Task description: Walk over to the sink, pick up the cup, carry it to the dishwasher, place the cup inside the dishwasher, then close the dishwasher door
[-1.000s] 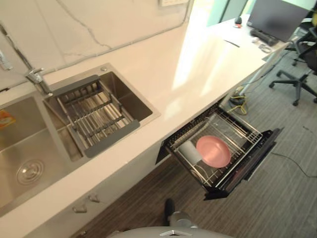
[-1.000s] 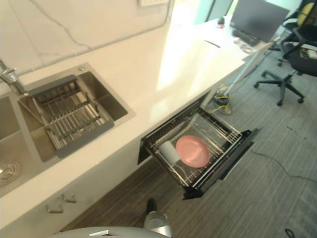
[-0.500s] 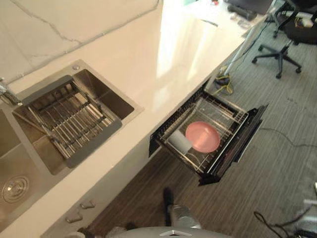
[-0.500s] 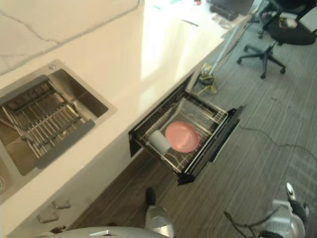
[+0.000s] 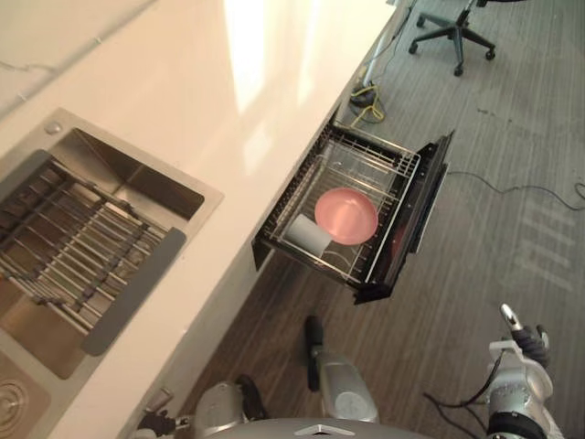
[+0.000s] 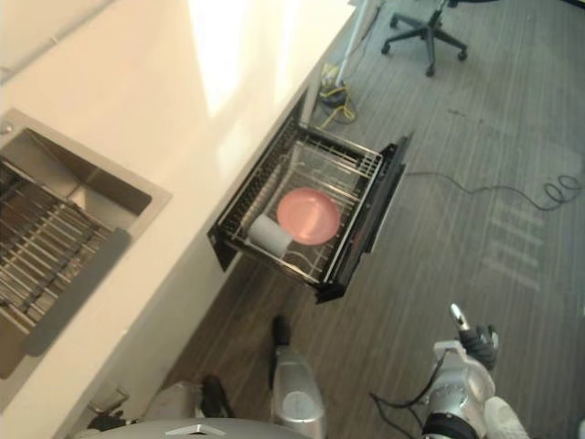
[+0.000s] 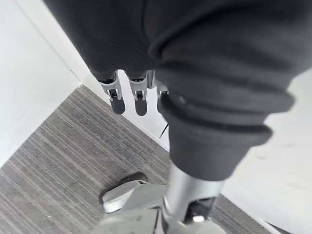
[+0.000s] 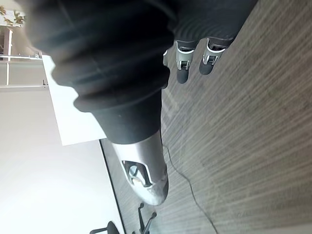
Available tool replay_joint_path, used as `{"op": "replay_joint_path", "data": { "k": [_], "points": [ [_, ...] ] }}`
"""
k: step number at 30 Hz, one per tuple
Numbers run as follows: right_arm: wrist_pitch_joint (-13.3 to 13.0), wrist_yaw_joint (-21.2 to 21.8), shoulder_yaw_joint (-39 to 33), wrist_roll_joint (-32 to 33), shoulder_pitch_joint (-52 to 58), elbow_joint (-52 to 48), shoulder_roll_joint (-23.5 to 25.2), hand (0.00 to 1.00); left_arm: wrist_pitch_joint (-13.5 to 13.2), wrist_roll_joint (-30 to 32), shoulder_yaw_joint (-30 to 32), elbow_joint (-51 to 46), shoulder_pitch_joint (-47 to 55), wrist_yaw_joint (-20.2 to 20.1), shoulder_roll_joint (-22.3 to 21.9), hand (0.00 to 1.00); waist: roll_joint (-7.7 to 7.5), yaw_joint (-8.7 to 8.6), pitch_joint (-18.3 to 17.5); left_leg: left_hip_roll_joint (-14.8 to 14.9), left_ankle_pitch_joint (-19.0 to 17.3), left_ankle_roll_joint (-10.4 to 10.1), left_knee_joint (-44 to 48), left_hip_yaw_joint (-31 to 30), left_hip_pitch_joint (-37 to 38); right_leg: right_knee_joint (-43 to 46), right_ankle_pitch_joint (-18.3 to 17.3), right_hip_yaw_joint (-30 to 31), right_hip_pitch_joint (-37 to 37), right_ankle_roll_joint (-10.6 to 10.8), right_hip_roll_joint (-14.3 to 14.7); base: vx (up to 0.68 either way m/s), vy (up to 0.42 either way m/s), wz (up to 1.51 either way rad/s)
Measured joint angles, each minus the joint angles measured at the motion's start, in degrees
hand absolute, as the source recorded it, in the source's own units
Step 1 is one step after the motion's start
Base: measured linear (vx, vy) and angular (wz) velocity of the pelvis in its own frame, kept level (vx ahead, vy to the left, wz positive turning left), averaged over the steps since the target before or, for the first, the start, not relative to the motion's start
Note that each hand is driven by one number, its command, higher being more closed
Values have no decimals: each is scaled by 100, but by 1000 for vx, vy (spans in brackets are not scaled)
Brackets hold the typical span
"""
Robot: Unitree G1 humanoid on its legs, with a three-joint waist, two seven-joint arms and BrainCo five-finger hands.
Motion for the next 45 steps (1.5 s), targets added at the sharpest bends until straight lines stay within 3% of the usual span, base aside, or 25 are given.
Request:
{"op": "replay_joint_path", "data": {
  "k": [1, 2, 6, 11, 14, 15, 22, 28, 36, 38, 45],
  "points": [
    [-61, 13, 121, -114, -55, -6, -72, 0, 208, -13, 23, 92, -160, 42, 109, 0, -70, -22, 137, 31, -58, -78, 266, -56, -116, 243, -67, -286, -90, 40, -44, 75, -93, -10],
    [-135, 41, 265, -156, -198, -20, -176, 0, 355, -126, 20, 147, -295, 68, 55, 0, -12, -14, 180, 131, -98, -111, 424, -200, -309, 135, -65, -371, -106, 38, 34, 26, -95, -12],
    [-335, 27, 408, -150, -393, -115, -307, 0, 407, -473, -1, 122, -524, 287, -115, 0, 264, 48, 387, 151, -80, -164, 370, -599, -413, -288, 80, -582, 102, 94, 107, -35, -90, 18],
    [-404, -19, 422, -163, -368, -224, -154, 0, 565, -662, -209, 99, -546, 480, -275, 0, 340, 218, 386, -354, 525, -72, -394, -1050, -528, -677, 309, -1003, 138, 184, -302, -46, 6, 60],
    [-334, -79, 456, -175, -351, -463, -32, 0, 588, -663, -246, 107, -505, 481, -331, 0, 379, 359, 399, -455, 667, -82, -634, -1119, -351, -702, 331, -1050, 270, 190, -359, -23, 0, 20],
    [-270, -79, 551, -216, -351, -592, -40, 100, 535, -674, -247, 114, -456, 496, -372, 0, 400, 399, 388, -514, 754, -70, -782, -1129, -271, -700, 330, -1053, 294, 194, -402, -31, -7, 5],
    [-134, -111, 975, -388, -398, -645, -37, 100, 134, -681, -263, 224, -386, 531, -445, 0, 427, 404, 379, -693, 1102, -56, -1278, -1386, -308, -776, 375, -1274, 242, 191, -543, -52, -18, 19],
    [-169, -235, 1047, 86, -421, -618, -37, 100, 82, -685, -272, 248, -373, 532, -474, 0, 433, 420, 382, -776, 1286, -44, -1453, -1577, -323, -721, 373, -1459, 241, 193, -650, -25, -8, 20],
    [-302, -99, 1088, 566, -737, -191, -114, 100, -17, -689, -459, 257, -366, 530, -439, 0, 461, 450, 398, -916, 1399, -7, -1554, -1723, -407, -525, 309, -1522, 121, 225, -828, -53, 4, 9],
    [-292, -96, 1105, 574, -833, -152, -124, 100, -44, -690, -504, 257, -366, 526, -441, 0, 491, 455, 415, -956, 1478, 12, -1587, -1758, -481, -481, 311, -1552, 60, 224, -886, -46, 7, 14],
    [-137, -178, 1554, 626, -1678, 332, -553, 100, -108, -909, -1018, 396, -351, 400, -540, 0, 827, 452, 649, -1133, 1786, 17, -1882, -2210, -559, -210, 221, -1866, -24, 226, -1155, -72, 7, 27]
  ]
}}
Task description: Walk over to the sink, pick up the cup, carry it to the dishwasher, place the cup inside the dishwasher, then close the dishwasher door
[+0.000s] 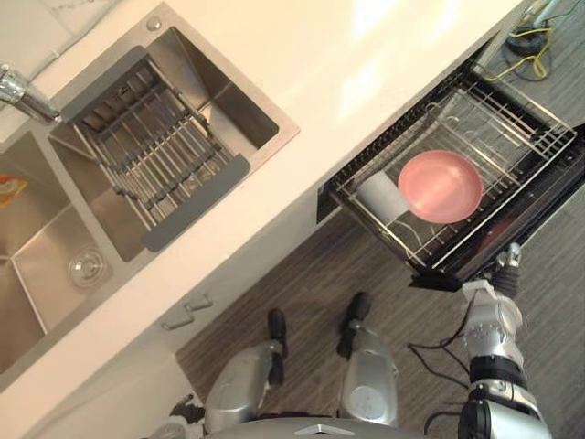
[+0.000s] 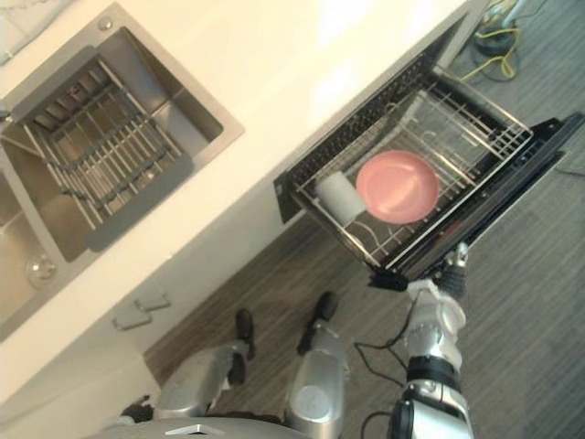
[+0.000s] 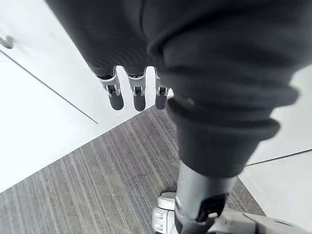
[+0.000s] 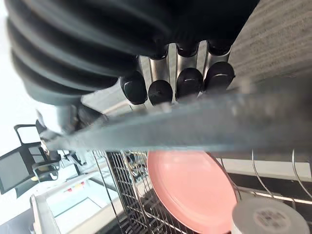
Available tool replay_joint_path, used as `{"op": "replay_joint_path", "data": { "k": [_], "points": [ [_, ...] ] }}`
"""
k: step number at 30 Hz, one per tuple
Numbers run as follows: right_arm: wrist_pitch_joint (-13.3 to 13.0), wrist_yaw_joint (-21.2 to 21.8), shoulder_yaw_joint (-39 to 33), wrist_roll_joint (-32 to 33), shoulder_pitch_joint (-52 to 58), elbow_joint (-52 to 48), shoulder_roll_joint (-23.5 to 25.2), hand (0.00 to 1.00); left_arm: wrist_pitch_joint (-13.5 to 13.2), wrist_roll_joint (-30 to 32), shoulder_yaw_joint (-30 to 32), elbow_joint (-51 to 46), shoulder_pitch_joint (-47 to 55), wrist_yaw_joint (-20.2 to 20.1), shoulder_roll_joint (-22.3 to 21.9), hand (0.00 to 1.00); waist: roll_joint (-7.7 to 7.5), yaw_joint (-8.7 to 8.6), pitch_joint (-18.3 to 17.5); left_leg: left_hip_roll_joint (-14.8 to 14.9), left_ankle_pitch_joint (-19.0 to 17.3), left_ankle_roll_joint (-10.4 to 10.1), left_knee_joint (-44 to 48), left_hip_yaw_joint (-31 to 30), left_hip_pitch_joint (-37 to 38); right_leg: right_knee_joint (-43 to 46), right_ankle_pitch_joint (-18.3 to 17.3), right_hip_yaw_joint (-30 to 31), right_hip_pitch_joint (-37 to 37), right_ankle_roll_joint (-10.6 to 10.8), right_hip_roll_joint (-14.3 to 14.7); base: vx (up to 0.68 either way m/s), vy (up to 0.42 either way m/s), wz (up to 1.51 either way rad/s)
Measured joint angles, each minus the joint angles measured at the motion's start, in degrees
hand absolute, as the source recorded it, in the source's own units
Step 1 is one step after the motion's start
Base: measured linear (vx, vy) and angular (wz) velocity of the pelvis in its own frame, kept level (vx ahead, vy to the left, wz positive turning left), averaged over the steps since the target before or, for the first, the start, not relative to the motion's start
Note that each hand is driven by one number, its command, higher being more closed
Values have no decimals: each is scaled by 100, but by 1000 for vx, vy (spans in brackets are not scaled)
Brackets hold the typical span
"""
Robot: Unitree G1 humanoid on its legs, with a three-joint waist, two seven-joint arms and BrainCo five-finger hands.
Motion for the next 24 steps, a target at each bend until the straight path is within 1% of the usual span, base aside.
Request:
{"op": "replay_joint_path", "data": {
  "k": [3, 5, 6, 8, 9, 10, 13, 15, 16, 17, 18, 19, 20, 22, 24],
  "points": [
    [20, -15, 110, 2, -175, 140, -133, 100, -42, 2, -87, 12, 14, -44, 11, 0, 19, 13, 22, -37, 149, 0, -113, -112, -121, 157, -58, -97, -159, -13, -97, -62, -14, 30],
    [22, -16, 173, 5, -291, 198, -210, 100, -143, 4, -111, 95, 31, -124, 12, 0, 20, 28, 30, -60, 303, -21, -267, -261, -132, 342, -149, -214, -226, -36, -189, -53, -32, 34],
    [22, -16, 201, 6, -344, 236, -217, 100, -176, 6, -130, 116, 32, -131, 12, 0, 26, 28, 33, -62, 316, -16, -257, -296, -150, 387, -177, -252, -227, -41, -211, -68, -39, 28],
    [-2, 0, 457, 8, -618, 369, -239, 100, -264, 9, -143, 168, 33, -147, 7, 0, 36, 90, 38, -65, 369, -34, -256, -341, -220, 553, -259, -290, -325, -43, -276, -79, -45, 18],
    [-1, 12, 514, 9, -709, 397, -252, 100, -272, 13, -154, 179, 31, -152, 0, 0, 58, 92, 48, -65, 375, -22, -258, -377, -239, 559, -262, -318, -329, -45, -281, -89, -53, 21],
    [0, 13, 625, 21, -876, 420, -314, 100, -308, 15, -242, 183, 31, -157, -12, 0, 126, 99, 77, -66, 392, -18, -257, -469, -284, 559, -286, -414, -320, -63, -313, -103, -52, 34],
    [0, 72, 888, 18, -1417, 603, -567, 100, -372, 24, -426, 211, 32, -161, -75, 0, 324, 220, 167, -58, 432, -34, -263, -616, -452, 548, -312, -598, -363, -78, -340, -128, -59, 32],
    [70, 112, 1119, 7, -2049, 843, -733, 100, -427, 60, -547, 229, 27, -154, -111, 0, 415, 347, 213, -14, 540, -48, -270, -634, -666, 568, -312, -710, -518, -78, -341, -139, -79, 28],
    [106, 112, 1136, 5, -2241, 902, -793, 100, -442, 77, -548, 228, 3, -149, -130, 0, 459, 381, 237, 3, 591, -53, -280, -655, -731, 573, -312, -775, -537, -78, -344, -93, -62, 26],
    [124, 112, 1137, 6, -2337, 918, -836, 100, -455, 88, -548, 230, -15, -147, -141, 0, 475, 410, 247, 9, 612, -60, -299, -664, -738, 585, -312, -810, -547, -78, -353, -61, -69, 28],
    [147, 112, 1139, 6, -2469, 997, -893, 100, -493, 120, -549, 229, -18, -144, -152, 0, 480, 475, 243, 19, 673, -78, -368, -665, -744, 629, -312, -852, -585, -79, -376, -59, -92, 32],
    [204, 108, 1151, 7, -2623, 1091, -961, 100, -519, 123, -552, 236, -19, -144, -153, 0, 479, 534, 243, 28, 798, -87, -431, -718, -775, 721, -328, -920, -619, -104, -418, -48, -97, 34],
    [231, 106, 1151, 10, -2668, 1098, -1001, 100, -533, 123, -555, 239, -20, -144, -155, 0, 479, 546, 243, 24, 854, -85, -451, -755, -805, 770, -333, -970, -632, -112, -450, -56, -102, 41],
    [239, 105, 1228, 12, -2785, 1118, -1181, 100, -583, 123, -566, 246, -42, -144, -156, 0, 477, 633, 244, 16, 971, -108, -454, -785, -934, 953, -402, -1095, -734, -204, -559, -42, -102, 37],
    [258, 106, 1330, 12, -2895, 1149, -1256, 100, -613, 125, -583, 275, -58, -144, -156, 0, 478, 638, 244, 13, 1088, -124, -472, -803, -973, 1106, -458, -1174, -751, -249, -631, -30, -112, 28]
  ]
}}
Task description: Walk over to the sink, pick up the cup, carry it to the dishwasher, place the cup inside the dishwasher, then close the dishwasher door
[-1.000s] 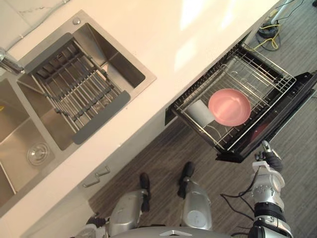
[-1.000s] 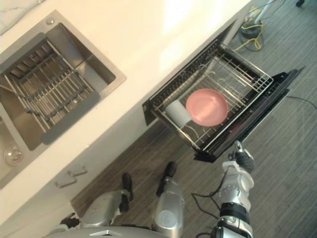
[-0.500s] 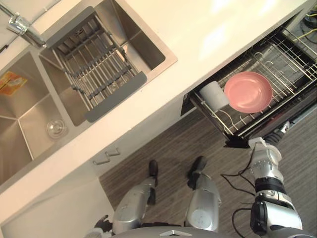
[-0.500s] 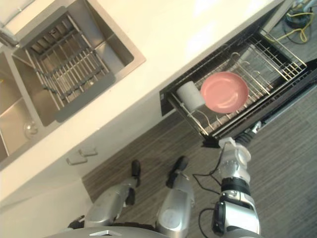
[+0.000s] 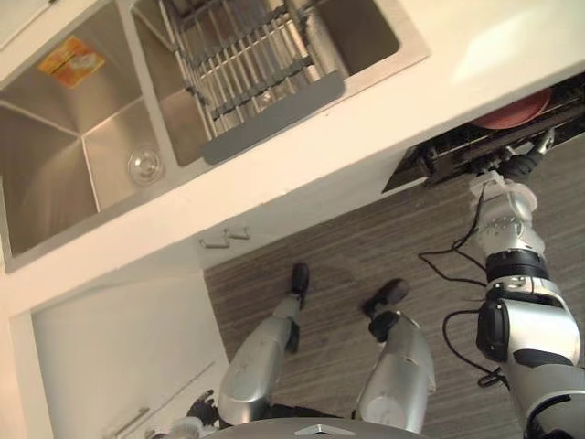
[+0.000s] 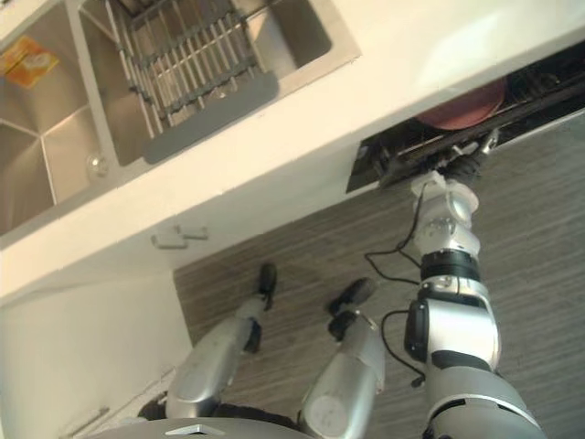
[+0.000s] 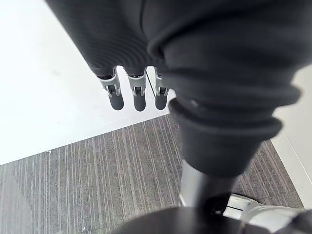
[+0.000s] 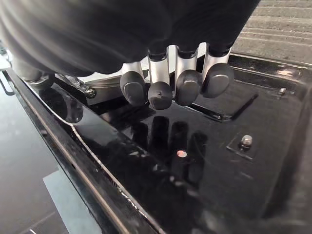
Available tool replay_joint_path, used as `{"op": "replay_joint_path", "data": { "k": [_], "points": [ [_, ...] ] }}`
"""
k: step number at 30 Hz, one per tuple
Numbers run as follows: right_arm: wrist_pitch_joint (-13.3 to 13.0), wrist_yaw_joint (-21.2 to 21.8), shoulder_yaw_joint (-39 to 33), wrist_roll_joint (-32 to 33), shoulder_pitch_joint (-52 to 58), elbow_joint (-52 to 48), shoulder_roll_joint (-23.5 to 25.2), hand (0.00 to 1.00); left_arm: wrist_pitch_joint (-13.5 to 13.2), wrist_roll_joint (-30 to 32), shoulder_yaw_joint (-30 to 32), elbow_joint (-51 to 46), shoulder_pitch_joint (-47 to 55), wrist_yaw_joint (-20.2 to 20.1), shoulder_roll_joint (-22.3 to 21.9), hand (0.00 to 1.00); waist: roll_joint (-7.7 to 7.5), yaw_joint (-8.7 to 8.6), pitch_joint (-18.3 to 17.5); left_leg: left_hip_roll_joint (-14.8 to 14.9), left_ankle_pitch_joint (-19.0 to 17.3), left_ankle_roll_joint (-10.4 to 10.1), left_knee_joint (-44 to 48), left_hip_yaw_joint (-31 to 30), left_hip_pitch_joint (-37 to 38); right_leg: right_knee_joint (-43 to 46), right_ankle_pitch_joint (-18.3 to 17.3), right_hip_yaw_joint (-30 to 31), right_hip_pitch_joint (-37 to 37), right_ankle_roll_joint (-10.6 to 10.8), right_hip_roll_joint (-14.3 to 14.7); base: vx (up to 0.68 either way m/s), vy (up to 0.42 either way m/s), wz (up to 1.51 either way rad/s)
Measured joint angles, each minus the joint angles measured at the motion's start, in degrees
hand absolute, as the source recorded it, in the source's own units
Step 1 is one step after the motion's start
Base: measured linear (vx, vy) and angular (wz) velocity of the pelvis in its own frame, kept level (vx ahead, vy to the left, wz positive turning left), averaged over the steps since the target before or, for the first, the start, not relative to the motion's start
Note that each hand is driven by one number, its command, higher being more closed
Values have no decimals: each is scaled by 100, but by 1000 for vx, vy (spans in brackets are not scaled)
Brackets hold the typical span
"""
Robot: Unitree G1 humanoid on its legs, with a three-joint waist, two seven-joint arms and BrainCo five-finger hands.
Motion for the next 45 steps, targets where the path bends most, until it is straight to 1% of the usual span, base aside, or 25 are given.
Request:
{"op": "replay_joint_path", "data": {
  "k": [3, 5, 6, 7, 8, 9, 11, 12, 15, 18, 19, 23, 27, 30, 33, 34, 35, 36, 38, 39, 40, 41, 42, 43, 45],
  "points": [
    [8, 2, 133, 0, -201, 171, -101, 100, -39, 2, -11, 31, -26, -14, 2, 0, 0, 47, 0, -18, 21, -14, 0, -105, -75, 134, -96, -89, -2, -7, -69, -61, -97, 21],
    [8, 5, 199, 5, -322, 171, -165, 100, -67, 1, -11, 23, -47, -21, 1, 0, 3, 165, -2, -16, 20, -22, 12, -135, -179, 234, -184, -166, -60, -19, -113, -82, -91, 16],
    [2, 5, 199, 5, -380, 172, -170, 100, -70, 1, -11, 23, -51, -21, 2, 0, 4, 179, -3, -10, 27, -32, 12, -138, -214, 254, -199, -196, -82, -31, -119, -81, -91, 17],
    [-11, 4, 206, 115, -499, 232, -167, 100, -73, 2, -13, 25, -55, -22, 3, 0, 4, 222, -3, 13, 54, -53, 13, -137, -269, 298, -223, -225, -127, -43, -118, -66, -99, 12],
    [-138, 3, 191, 208, -539, 359, -172, 100, -73, 4, -17, 25, -63, -26, 2, 0, 5, 293, -3, 25, 84, -75, 10, -143, -295, 340, -245, -238, -156, -54, -123, -59, -103, 11],
    [-199, 3, 191, 277, -539, 370, -165, 100, -73, 5, -23, 32, -62, -32, 2, 0, 5, 299, -3, 32, 89, -83, 16, -154, -314, 353, -249, -258, -156, -56, -122, -65, -106, 10],
    [-220, 26, 202, 876, -628, 370, -150, 100, -73, 27, -30, 34, -82, -105, 18, 0, 8, 314, -6, 61, 100, -101, 32, -193, -387, 369, -272, -353, -152, -70, -114, -113, -113, 12],
    [-247, 26, 200, 1011, -641, 370, -149, 100, -72, 80, -30, 34, -92, -117, 21, 0, 9, 332, -6, 71, 101, -101, 35, -192, -398, 371, -276, -367, -154, -75, -110, -130, -104, 10],
    [-294, 26, 180, 1137, -642, 369, -90, 100, -58, 240, -73, 30, -161, -243, 75, 0, 19, 454, -13, 197, 99, -108, 137, -105, -513, 285, -292, -432, -170, -81, -9, -126, -90, -2],
    [-357, -4, 180, 1000, -642, 346, 89, 100, -52, 239, -187, 29, -202, -276, 98, 0, 20, 590, -14, 368, 60, -159, 258, 4, -577, 183, -296, -451, -176, -83, 169, -106, -127, -19],
    [-416, -45, 180, 942, -642, 286, 181, 0, -43, 239, -201, 29, -202, -280, 97, 0, 21, 615, -14, 425, 48, -176, 276, 58, -584, 162, -298, -450, -183, -85, 227, -65, -120, -15],
    [-420, -276, 182, 548, -625, 5, 421, 0, -32, 289, -252, 23, -203, -276, 82, 0, 24, 637, -16, 574, 20, -211, 345, 213, -647, 144, -302, -414, -298, -86, 354, -48, -169, -13],
    [-619, -701, 171, 120, -225, -671, 801, 0, 1, 416, -283, 24, -204, -266, 68, 0, 19, 624, -13, 613, -16, -258, 535, 351, -582, 260, -368, -313, -275, -190, 371, 8, -114, -9],
    [-689, -1028, 163, -156, 212, -1291, 1313, 0, 21, 462, -262, 31, -202, -249, 75, 0, -29, 551, 20, 653, -185, -310, 749, 467, -419, 281, -412, -202, -117, -253, 412, 7, -100, -18],
    [-677, -1208, 238, -367, 497, -1705, 1849, 0, 18, 459, -165, 34, -192, -228, 79, 0, -132, 506, 91, 748, -376, -327, 935, 675, -248, 181, -414, -56, 33, -259, 528, -3, -77, -37],
    [-680, -1242, 263, -442, 645, -1913, 2057, 0, 13, 459, -138, 35, -188, -220, 91, 0, -218, 480, 149, 789, -409, -335, 930, 734, -152, 96, -421, -24, 102, -271, 598, 14, -42, -29],
    [-749, -1229, 463, -629, 873, -2378, 2241, 0, -20, 454, 7, 18, -132, -249, 114, 0, -312, 387, 212, 835, -440, -332, 931, 763, -86, -20, -420, -23, 197, -270, 680, 19, -35, -25],
    [-771, -1227, 570, -732, 974, -2606, 2317, 0, -40, 445, 76, 17, -108, -250, 117, 0, -359, 341, 243, 852, -455, -328, 922, 796, -37, -66, -417, -24, 242, -265, 702, 31, -29, -20],
    [-765, -1228, 895, -1072, 1505, -3023, 2551, 0, -50, 390, 303, 15, -89, -181, 171, 0, -550, 246, 287, 855, -547, -333, 905, 900, 168, -182, -383, 22, 415, -215, 740, 45, -4, -21],
    [-765, -1224, 965, -1197, 1680, -3161, 2607, 0, -49, 338, 340, 17, -86, -160, 192, 0, -606, 222, 311, 860, -569, -330, 893, 940, 249, -225, -368, 62, 476, -192, 765, 58, 14, -29],
    [-752, -1213, 1167, -1472, 2060, -3375, 2716, 0, -52, 208, 488, 14, -25, -109, 229, 0, -772, 176, 304, 860, -620, -320, 842, 1029, 410, -296, -335, 160, 570, -143, 802, 80, 25, -26],
    [-747, -1159, 1306, -1606, 2385, -3501, 2780, 0, -59, 79, 547, 12, 25, -98, 267, 0, -877, 115, 287, 864, -655, -312, 801, 1075, 532, -377, -316, 168, 684, -127, 828, 102, 38, -33],
    [-694, -1008, 1389, -1890, 2985, -3490, 2898, 0, -77, -413, 640, 15, 141, -188, 329, 0, -1084, 57, 176, 867, -741, -311, 759, 1161, 697, -514, -247, 273, 804, -128, 892, 109, 31, -24],
    [-658, -952, 1418, -1975, 3203, -3441, 2920, 0, -74, -681, 701, 15, 199, -263, 338, 0, -1166, 26, 124, 866, -771, -308, 719, 1201, 768, -563, -219, 293, 861, -121, 906, 127, 32, -25],
    [-626, -654, 1408, -2243, 3988, -3107, 2945, 0, -6, -1596, 757, 24, 388, -515, 457, 0, -1409, -72, -155, 863, -856, -293, 626, 1311, 923, -685, -147, 335, 965, -79, 929, 182, 24, -18]
  ]
}}
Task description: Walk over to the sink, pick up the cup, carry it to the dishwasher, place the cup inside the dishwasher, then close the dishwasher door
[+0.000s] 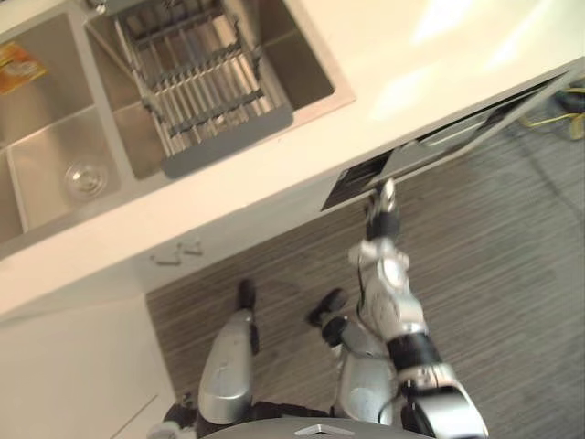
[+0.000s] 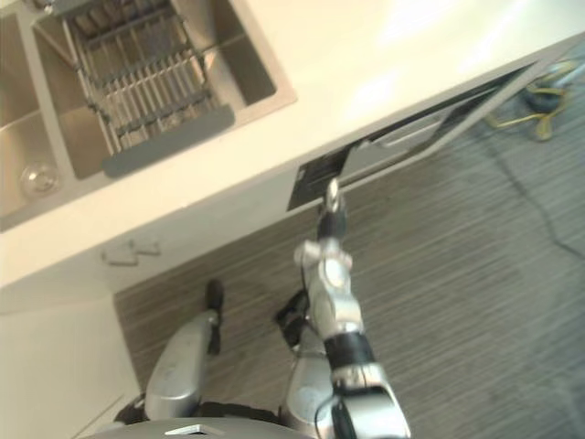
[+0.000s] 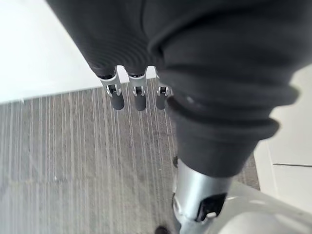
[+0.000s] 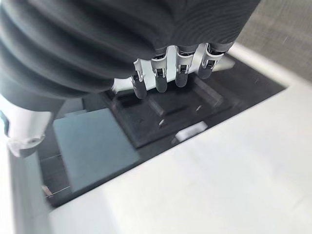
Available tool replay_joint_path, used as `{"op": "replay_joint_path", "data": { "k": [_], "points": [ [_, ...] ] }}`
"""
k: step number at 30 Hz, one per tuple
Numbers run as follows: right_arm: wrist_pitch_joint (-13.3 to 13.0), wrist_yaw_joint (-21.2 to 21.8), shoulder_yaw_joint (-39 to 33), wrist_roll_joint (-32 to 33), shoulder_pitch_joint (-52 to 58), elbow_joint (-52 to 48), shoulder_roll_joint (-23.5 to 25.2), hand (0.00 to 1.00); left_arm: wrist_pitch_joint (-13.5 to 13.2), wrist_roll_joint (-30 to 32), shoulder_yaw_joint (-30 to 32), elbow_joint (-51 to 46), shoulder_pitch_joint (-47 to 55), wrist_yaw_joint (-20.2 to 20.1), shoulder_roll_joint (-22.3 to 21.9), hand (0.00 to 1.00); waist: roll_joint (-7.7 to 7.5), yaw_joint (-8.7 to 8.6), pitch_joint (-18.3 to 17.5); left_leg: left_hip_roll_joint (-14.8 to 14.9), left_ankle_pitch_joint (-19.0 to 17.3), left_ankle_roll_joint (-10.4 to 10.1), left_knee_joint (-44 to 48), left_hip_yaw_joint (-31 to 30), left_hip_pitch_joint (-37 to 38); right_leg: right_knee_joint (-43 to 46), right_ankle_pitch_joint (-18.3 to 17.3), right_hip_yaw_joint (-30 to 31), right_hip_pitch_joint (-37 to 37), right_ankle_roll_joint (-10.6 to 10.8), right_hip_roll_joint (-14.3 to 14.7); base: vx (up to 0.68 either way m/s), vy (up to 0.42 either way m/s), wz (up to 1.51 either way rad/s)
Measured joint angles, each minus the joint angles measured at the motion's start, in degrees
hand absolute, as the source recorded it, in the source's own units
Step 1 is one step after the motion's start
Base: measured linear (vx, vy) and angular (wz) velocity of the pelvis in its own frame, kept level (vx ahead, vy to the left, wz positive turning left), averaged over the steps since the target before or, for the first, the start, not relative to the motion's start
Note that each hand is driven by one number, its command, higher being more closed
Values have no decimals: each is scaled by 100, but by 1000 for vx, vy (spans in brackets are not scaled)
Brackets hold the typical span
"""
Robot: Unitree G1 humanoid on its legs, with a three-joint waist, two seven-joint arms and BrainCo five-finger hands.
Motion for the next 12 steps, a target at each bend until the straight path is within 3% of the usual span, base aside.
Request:
{"op": "replay_joint_path", "data": {
  "k": [2, 3, 6, 12],
  "points": [
    [109, 222, -95, -168, 401, 575, -11, 0, 100, -418, 178, -6, 88, -162, 17, 0, -95, -97, -204, -1, -44, -18, -8, 36, 134, -90, 51, 14, 145, 45, 21, 199, 11, -11],
    [240, 445, -199, -269, 724, 1347, -57, 0, 203, -721, 318, -4, 90, -196, 23, 0, -130, -115, -425, 10, -84, 3, -19, 117, 309, -205, 100, 64, 309, 46, 67, 191, 16, -21],
    [307, 960, -562, -385, 1200, 2492, -54, 0, 381, -782, 417, 82, 134, -170, 130, 0, -155, -230, -792, 10, -132, -8, -232, 189, 648, -447, 180, 70, 662, 154, 164, 154, 16, -10],
    [74, 1450, -1480, -765, 1908, 3612, 109, 0, 772, -1063, 418, 106, 204, -149, 313, 0, -172, -277, -1214, -1, -79, -9, -628, 187, 1021, -1128, 432, -81, 1213, 301, 370, 62, 38, 8]
  ]
}}
